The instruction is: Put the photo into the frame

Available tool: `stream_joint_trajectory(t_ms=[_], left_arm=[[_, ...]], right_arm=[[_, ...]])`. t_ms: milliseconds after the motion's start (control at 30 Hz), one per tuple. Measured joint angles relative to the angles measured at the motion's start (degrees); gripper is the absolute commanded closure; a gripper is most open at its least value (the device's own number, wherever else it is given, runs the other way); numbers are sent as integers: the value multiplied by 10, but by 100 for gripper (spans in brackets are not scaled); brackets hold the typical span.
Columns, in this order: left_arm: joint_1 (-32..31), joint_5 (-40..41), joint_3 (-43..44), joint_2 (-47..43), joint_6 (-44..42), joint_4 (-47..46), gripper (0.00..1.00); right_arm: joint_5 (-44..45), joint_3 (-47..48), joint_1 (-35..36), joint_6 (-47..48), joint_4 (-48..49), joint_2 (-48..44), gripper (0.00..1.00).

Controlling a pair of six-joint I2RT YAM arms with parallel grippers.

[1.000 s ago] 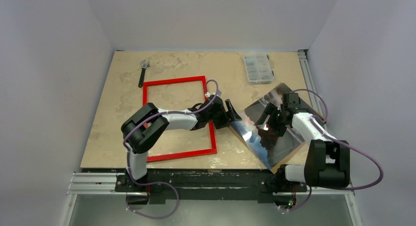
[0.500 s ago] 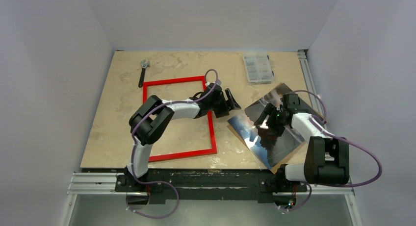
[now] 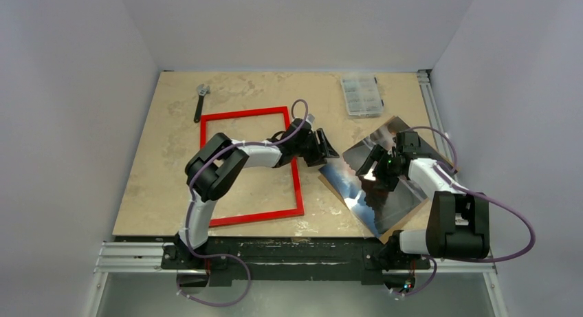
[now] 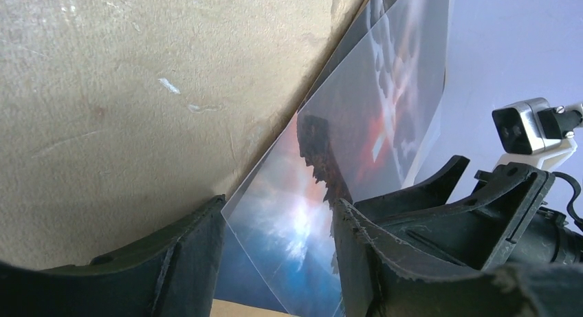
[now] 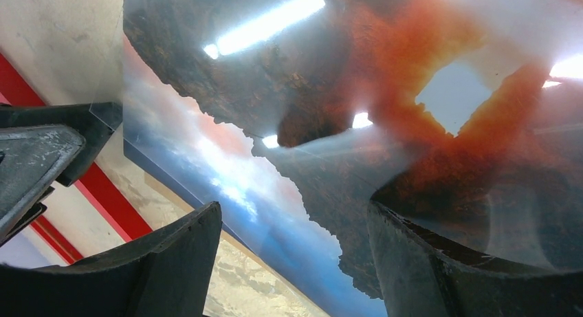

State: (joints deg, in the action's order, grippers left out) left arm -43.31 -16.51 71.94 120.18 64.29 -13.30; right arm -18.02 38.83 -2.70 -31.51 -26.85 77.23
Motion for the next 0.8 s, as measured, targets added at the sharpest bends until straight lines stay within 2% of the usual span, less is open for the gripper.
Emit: stream_joint_trajectory(t_ms=[467, 800], left_arm=[[-26, 10, -6, -33, -26, -9, 47], [-33, 34, -6, -39, -50, 14, 36]], right_arm=[[-10, 0, 0, 0, -2, -4, 24], [-10, 5, 0, 1, -30, -35, 24]])
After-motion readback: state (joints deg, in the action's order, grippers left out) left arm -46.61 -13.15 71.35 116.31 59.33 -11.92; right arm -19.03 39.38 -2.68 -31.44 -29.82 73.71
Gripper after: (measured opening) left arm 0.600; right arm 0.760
